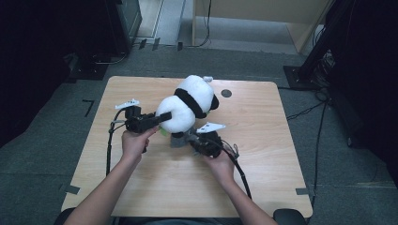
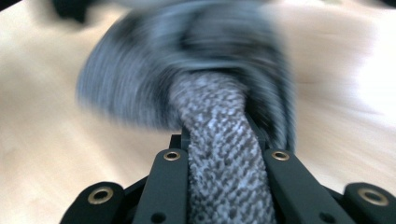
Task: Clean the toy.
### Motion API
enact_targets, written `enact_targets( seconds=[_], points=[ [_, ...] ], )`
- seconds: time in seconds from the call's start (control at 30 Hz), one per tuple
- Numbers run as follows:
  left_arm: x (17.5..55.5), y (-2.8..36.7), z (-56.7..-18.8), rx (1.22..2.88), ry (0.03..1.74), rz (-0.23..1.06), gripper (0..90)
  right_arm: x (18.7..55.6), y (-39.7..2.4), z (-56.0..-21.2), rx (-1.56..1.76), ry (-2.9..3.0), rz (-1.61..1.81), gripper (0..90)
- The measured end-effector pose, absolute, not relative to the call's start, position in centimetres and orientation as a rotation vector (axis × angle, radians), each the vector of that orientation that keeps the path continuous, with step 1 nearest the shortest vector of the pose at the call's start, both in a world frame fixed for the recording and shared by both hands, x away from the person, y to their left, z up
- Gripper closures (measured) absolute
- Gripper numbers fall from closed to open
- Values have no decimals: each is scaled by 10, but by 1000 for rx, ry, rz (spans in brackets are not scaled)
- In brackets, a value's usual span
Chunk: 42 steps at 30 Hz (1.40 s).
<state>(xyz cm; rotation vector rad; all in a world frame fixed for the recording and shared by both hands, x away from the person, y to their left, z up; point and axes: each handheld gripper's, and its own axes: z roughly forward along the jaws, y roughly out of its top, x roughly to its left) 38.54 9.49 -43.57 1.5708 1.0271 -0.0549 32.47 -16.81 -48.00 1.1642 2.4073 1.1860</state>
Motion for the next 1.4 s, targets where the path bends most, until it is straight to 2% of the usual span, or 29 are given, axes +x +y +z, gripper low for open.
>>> enact_targets(
  seconds=[0.23,0.6,0.93,1.1,1.4],
  points=[
    [385,85,-443,1632,1033,-64,526,300,-126,-465,912,2506,1248,790],
    [376,60,-451,1678,1008,-113,525,293,-129,-439,860,2406,1334,797],
    [376,59,-451,1632,1028,-165,528,302,-134,-455,915,2384,1301,799],
    [375,61,-448,1635,1020,-124,528,310,-141,-471,986,2398,1228,799],
    [381,75,-449,1582,1060,-142,531,321,-162,-473,1087,2359,1212,796]
  ],
)
